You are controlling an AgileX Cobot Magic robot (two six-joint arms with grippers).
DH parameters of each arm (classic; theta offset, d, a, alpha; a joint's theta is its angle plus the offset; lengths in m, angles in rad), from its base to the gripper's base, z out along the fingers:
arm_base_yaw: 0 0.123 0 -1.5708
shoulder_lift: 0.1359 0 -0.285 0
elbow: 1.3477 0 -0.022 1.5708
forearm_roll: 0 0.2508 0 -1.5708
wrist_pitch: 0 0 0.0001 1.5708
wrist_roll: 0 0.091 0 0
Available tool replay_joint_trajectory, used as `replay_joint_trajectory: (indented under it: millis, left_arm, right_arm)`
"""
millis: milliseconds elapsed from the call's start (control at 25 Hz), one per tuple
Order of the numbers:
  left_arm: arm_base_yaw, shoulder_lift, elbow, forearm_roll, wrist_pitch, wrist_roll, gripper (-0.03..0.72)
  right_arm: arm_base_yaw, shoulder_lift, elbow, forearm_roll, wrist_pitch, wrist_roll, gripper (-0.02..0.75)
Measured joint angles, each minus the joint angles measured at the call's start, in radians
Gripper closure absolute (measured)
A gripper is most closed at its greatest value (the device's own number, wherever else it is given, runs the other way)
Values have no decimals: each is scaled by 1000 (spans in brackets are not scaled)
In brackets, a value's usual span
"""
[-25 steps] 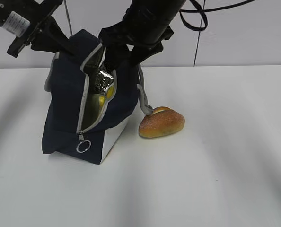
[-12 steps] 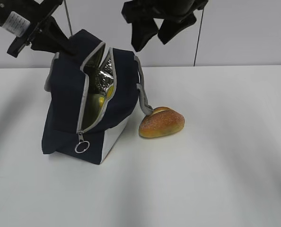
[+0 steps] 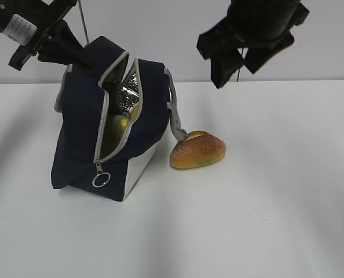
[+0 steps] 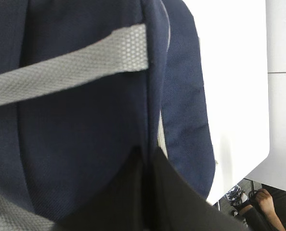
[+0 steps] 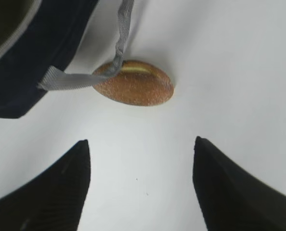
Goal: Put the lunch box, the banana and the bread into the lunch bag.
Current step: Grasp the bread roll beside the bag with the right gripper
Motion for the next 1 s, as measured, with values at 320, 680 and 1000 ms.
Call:
replay_joint_trajectory:
  millis: [320,680,1000]
  left_arm:
    - [0,0,0,0,0,0,691]
    - [0,0,0,1,0,0,691]
    - [0,0,0,1,0,0,691]
  right_arm:
    - [-106,-52,268,52,-114,89,245]
    - [-236,-59,570,461,-481,160,245]
    - [-236,-24,655,847,-731,181,246]
